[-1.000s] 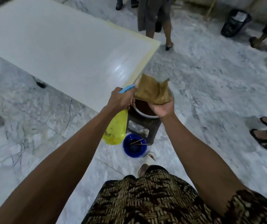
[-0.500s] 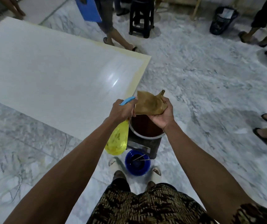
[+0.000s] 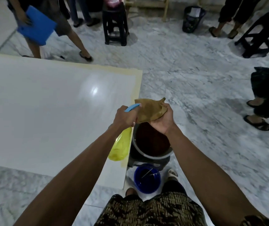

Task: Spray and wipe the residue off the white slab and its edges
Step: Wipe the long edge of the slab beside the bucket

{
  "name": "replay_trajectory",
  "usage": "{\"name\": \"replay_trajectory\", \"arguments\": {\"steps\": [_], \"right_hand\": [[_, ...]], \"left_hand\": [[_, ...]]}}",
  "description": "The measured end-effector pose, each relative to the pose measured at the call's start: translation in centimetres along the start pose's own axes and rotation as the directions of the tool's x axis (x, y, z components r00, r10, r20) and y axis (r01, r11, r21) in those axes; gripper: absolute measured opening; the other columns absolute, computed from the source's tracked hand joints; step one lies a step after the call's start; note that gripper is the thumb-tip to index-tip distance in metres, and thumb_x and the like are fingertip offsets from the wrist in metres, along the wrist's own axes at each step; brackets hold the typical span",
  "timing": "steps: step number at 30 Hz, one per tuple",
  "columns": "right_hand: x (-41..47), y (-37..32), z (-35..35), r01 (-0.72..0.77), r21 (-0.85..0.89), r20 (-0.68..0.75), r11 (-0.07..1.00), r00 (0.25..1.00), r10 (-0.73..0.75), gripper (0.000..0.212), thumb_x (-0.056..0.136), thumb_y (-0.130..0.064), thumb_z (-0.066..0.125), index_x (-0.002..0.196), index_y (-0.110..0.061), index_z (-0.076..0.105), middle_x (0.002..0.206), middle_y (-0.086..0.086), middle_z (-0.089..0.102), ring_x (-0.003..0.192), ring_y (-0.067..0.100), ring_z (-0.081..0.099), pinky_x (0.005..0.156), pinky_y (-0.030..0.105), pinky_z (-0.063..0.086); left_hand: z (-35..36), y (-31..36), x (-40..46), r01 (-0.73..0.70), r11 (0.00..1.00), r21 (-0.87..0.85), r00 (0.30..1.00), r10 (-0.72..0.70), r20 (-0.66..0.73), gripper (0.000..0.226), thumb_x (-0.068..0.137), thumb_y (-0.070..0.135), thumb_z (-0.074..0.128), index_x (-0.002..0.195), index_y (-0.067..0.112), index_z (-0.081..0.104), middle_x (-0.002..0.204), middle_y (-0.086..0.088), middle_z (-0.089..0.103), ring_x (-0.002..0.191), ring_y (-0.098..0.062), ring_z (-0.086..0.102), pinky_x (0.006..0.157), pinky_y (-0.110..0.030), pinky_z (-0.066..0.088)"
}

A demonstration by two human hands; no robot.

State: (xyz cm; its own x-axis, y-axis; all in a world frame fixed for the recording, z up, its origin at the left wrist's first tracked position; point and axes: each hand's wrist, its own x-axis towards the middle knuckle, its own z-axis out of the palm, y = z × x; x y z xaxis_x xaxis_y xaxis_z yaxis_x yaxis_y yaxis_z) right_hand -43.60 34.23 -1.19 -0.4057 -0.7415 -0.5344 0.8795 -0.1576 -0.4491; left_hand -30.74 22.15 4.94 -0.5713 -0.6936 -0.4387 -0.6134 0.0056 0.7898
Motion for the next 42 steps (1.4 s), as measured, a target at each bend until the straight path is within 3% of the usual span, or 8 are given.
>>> {"name": "replay_trajectory", "arguments": {"steps": [8,18,21,23,25,29,33,42], "right_hand": [[6.2,-3.5,2.2,-0.044,-0.042,-0.016,0.998,0.999,0.043,0.053,0.088,-0.045,0.053,0.126,-0.009,0.062,0.127,0.015,0.062,0.118,0.031,0.056,0.112,0.044,0.038],[17.3,-13.3,0.1,-0.087,-0.405,-0.106,0.91,0.993,0.048,0.063,0.097,-0.063,0.038,0.125,-0.012,0.063,0.121,0.01,0.068,0.109,0.024,0.063,0.098,0.04,0.051],[21.5,-15.3,-0.6,-0.077,-0.659,-0.16,0.748,0.986,-0.04,0.057,0.095,-0.069,0.034,0.081,-0.023,0.064,0.08,0.004,0.062,0.073,0.017,0.058,0.073,0.032,0.05],[24.3,-15.6,-0.2,-0.038,-0.785,-0.125,0.618,0.987,-0.097,0.061,0.096,-0.068,0.027,0.088,-0.02,0.063,0.083,0.003,0.058,0.069,0.014,0.054,0.062,0.027,0.048],[26.8,-15.7,1.0,0.031,-0.882,-0.069,0.471,0.979,-0.193,0.061,0.098,-0.062,0.03,0.121,-0.013,0.059,0.107,0.007,0.062,0.093,0.021,0.061,0.078,0.031,0.049],[32.4,-14.8,3.3,0.363,-0.931,0.357,-0.035,0.886,-0.295,0.044,0.092,-0.032,0.044,0.123,-0.002,0.052,0.114,0.021,0.059,0.102,0.033,0.058,0.088,0.043,0.048],[37.3,-11.1,1.1,0.354,-0.688,0.399,-0.633,0.914,0.078,0.07,0.103,-0.037,0.037,0.154,0.002,0.01,0.162,0.023,0.01,0.15,0.037,0.008,0.122,0.048,0.003],[33.7,-7.4,-0.5,0.399,-0.656,0.436,-0.641,0.893,0.11,0.066,0.104,-0.036,0.034,0.155,-0.001,0.011,0.164,0.02,0.002,0.152,0.036,-0.004,0.121,0.047,-0.009]], "left_hand": [[0.2,2.0,5.8,0.104,0.994,-0.032,0.995,-0.104,-0.001,0.085,0.065,0.079,0.064,0.103,0.004,0.075,0.081,-0.015,0.073,0.063,-0.023,0.07,0.053,-0.028,0.055],[3.8,7.6,13.8,0.142,0.969,-0.2,0.954,-0.189,-0.234,0.052,0.097,0.048,0.069,0.083,-0.001,0.077,0.071,-0.012,0.076,0.061,-0.023,0.072,0.05,-0.024,0.054],[5.1,7.7,15.4,0.163,0.956,-0.244,0.933,-0.23,-0.278,0.054,0.097,0.049,0.07,0.08,-0.002,0.076,0.068,-0.012,0.074,0.057,-0.02,0.07,0.05,-0.024,0.053],[5.7,7.2,16.2,0.195,0.946,-0.26,0.92,-0.268,-0.285,0.054,0.097,0.05,0.069,0.08,-0.001,0.074,0.069,-0.011,0.074,0.056,-0.017,0.069,0.049,-0.022,0.052],[5.8,6.7,16.7,0.212,0.938,-0.275,0.909,-0.292,-0.296,0.054,0.097,0.052,0.068,0.077,0.002,0.072,0.069,-0.01,0.073,0.058,-0.017,0.069,0.049,-0.022,0.051],[4.9,5.6,17.7,0.196,0.945,-0.262,0.905,-0.277,-0.324,0.054,0.099,0.054,0.066,0.074,0.006,0.071,0.071,-0.011,0.075,0.058,-0.019,0.067,0.052,-0.025,0.053],[3.8,3.6,18.1,0.185,0.962,-0.203,0.905,-0.247,-0.345,0.053,0.1,0.054,0.063,0.077,0.007,0.073,0.073,-0.011,0.076,0.051,-0.015,0.062,0.05,-0.021,0.053],[1.2,1.4,16.4,0.188,0.965,-0.184,0.919,-0.239,-0.314,0.051,0.1,0.054,0.063,0.072,0.012,0.07,0.075,-0.012,0.076,0.051,-0.015,0.063,0.052,-0.023,0.053]]}}
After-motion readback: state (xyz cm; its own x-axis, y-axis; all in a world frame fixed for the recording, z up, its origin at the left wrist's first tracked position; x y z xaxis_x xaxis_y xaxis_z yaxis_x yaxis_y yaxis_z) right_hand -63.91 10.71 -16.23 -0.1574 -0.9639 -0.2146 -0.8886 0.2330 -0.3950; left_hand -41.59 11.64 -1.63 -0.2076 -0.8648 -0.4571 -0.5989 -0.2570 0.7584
